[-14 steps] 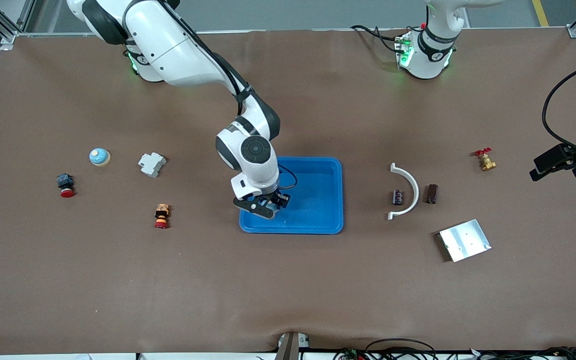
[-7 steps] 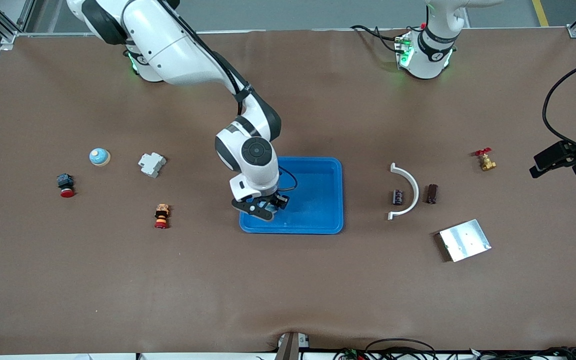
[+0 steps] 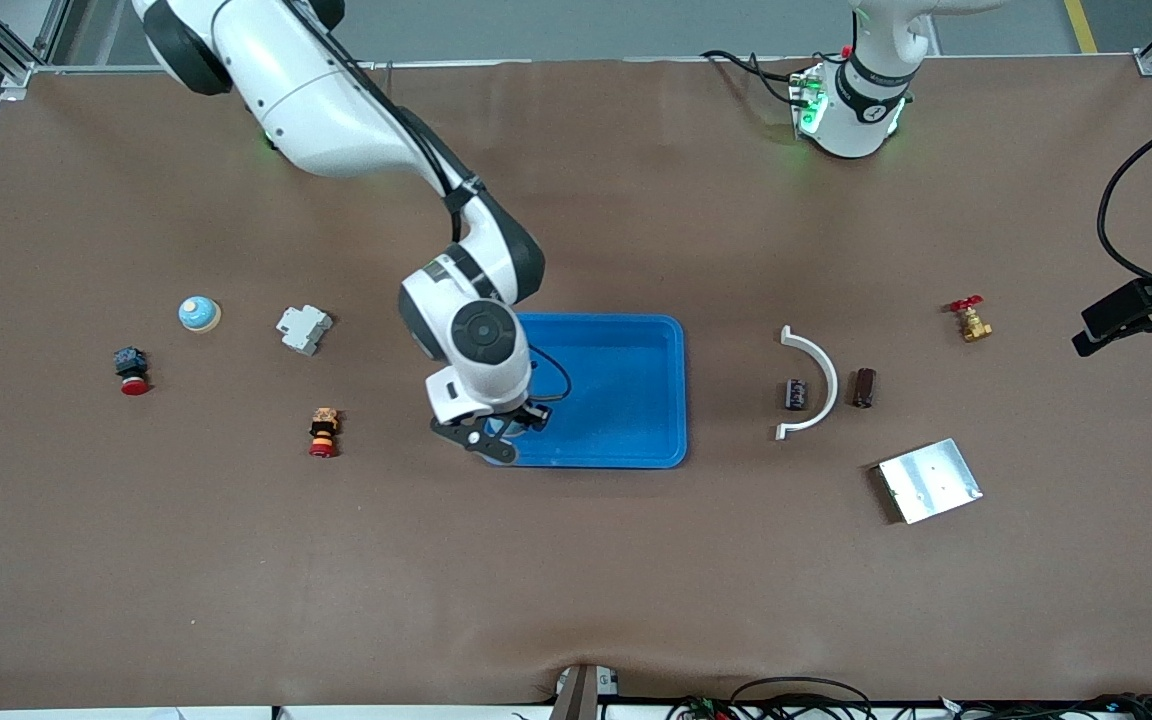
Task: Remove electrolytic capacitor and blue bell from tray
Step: 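Lift the bell and carry it toward the red button with the right gripper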
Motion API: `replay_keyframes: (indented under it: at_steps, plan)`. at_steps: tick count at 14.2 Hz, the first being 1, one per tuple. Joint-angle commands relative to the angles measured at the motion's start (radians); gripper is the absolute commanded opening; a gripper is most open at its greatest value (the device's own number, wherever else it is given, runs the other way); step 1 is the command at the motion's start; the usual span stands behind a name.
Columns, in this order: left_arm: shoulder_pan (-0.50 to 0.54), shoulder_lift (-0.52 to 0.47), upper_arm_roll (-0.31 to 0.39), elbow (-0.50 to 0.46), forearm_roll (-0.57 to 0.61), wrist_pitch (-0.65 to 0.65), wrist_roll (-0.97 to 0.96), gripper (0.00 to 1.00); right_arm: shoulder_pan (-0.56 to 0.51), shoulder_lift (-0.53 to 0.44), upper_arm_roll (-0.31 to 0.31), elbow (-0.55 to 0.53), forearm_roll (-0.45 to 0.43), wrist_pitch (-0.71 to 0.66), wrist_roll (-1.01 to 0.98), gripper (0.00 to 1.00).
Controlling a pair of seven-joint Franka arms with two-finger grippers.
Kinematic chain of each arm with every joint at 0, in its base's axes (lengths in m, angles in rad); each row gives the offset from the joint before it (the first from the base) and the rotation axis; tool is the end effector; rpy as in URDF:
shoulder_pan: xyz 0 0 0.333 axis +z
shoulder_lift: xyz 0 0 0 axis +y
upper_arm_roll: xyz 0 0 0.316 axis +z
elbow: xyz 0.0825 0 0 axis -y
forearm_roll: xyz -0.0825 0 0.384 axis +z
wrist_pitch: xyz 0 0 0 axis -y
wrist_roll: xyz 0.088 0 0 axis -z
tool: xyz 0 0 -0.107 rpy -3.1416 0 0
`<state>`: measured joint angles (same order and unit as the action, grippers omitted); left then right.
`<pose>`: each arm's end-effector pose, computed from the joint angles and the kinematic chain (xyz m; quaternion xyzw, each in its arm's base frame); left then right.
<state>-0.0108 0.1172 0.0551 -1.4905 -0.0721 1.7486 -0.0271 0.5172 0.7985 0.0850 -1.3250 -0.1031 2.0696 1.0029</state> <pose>0.6076 0.0184 0.6122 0.9962 0.0390 0.0707 0.0320 0.6176 0.4011 0.2528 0.9822 -0.1854 -0.0077 0.0279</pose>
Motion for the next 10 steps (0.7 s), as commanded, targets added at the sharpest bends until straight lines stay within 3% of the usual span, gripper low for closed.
replay_keyframes:
  at_steps: [1, 5, 10]
  plan:
    - [0.006, -0.001, -0.009, 0.013, 0.018, -0.021, -0.011, 1.0, -0.069, -0.065, 0.029, -0.007, 0.025, -0.078, -0.139, 0.0]
    - [0.005, -0.001, -0.009, 0.015, 0.018, -0.021, -0.011, 1.0, -0.121, -0.122, 0.022, -0.022, 0.023, -0.152, -0.271, 0.0]
    - [0.003, -0.001, -0.011, 0.015, 0.018, -0.021, -0.013, 1.0, -0.154, -0.199, 0.021, -0.111, 0.013, -0.138, -0.313, 0.0]
